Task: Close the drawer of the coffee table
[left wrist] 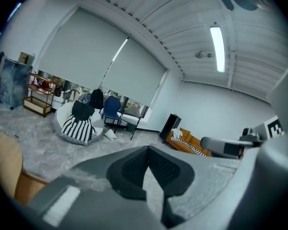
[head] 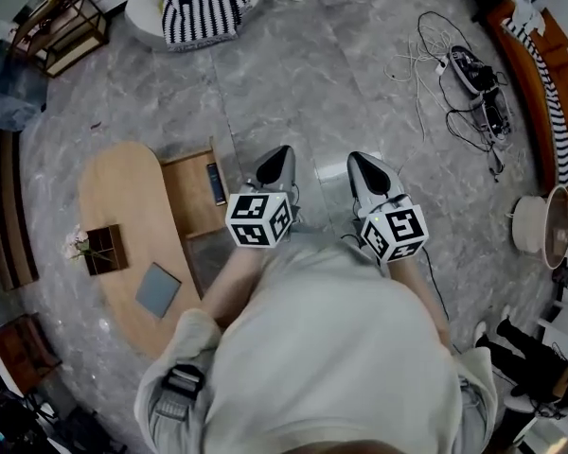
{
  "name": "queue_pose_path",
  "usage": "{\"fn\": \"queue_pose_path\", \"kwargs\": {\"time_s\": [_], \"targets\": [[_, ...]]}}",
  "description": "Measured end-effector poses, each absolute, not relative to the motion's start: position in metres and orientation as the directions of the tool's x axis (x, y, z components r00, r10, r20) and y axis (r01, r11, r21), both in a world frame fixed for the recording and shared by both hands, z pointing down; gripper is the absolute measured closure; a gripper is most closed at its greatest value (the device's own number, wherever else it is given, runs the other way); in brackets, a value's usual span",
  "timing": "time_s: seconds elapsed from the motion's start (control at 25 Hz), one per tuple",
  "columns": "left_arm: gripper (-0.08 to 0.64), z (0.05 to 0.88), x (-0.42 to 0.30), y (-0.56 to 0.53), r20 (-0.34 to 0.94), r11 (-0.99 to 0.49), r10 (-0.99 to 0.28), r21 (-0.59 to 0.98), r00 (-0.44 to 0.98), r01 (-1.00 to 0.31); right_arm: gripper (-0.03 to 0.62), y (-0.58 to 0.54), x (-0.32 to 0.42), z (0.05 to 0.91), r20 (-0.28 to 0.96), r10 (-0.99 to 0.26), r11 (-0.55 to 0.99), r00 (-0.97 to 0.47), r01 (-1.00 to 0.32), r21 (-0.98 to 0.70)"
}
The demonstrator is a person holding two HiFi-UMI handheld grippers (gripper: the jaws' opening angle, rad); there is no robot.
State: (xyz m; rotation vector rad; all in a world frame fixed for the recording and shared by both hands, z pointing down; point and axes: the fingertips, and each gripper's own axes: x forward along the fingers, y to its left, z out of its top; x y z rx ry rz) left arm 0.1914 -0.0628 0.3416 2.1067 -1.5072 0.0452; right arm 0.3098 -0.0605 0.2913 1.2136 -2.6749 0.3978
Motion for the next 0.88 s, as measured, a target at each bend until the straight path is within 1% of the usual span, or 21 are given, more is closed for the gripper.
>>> {"fn": "queue_pose_path", "kwargs": {"time_s": [0.24, 0.4, 0.52, 0.68, 0.76, 0.88], "targets": [[0.560, 0.347, 0.145, -0.083, 0.346, -0.099, -0.905, 0.397, 0.249, -0.912, 0.592, -0.107, 0.267, 0.300, 0.263, -0.629, 0.708, -0.732, -0.679, -0.194], [0.559, 0.351, 0.105, -0.079, 0.370, 0.050, -0.924, 0.371, 0.098, -0.927, 0.591, -0.127, 0.222, 0.302, 0.247, -0.508, 0.800, -0.825, -0.558, -0.219], [0.560, 0.353, 0.073, -0.079, 0.380, 0.192, -0.924, 0.362, -0.044, -0.912, 0.591, -0.143, 0.183, 0.305, 0.241, -0.382, 0.871, -0.892, -0.435, -0.228], [0.560, 0.361, 0.034, -0.081, 0.394, 0.361, -0.894, 0.348, -0.215, -0.865, 0.592, -0.165, 0.134, 0.311, 0.235, -0.211, 0.939, -0.949, -0.264, -0.221], [0.560, 0.361, 0.015, -0.080, 0.396, 0.464, -0.860, 0.341, -0.323, -0.817, 0.592, -0.176, 0.109, 0.311, 0.241, -0.101, 0.964, -0.965, -0.155, -0.217], [0.560, 0.354, -0.007, -0.077, 0.389, 0.616, -0.780, 0.346, -0.489, -0.707, 0.591, -0.192, 0.071, 0.307, 0.259, 0.085, 0.977, -0.962, 0.029, -0.211]]}}
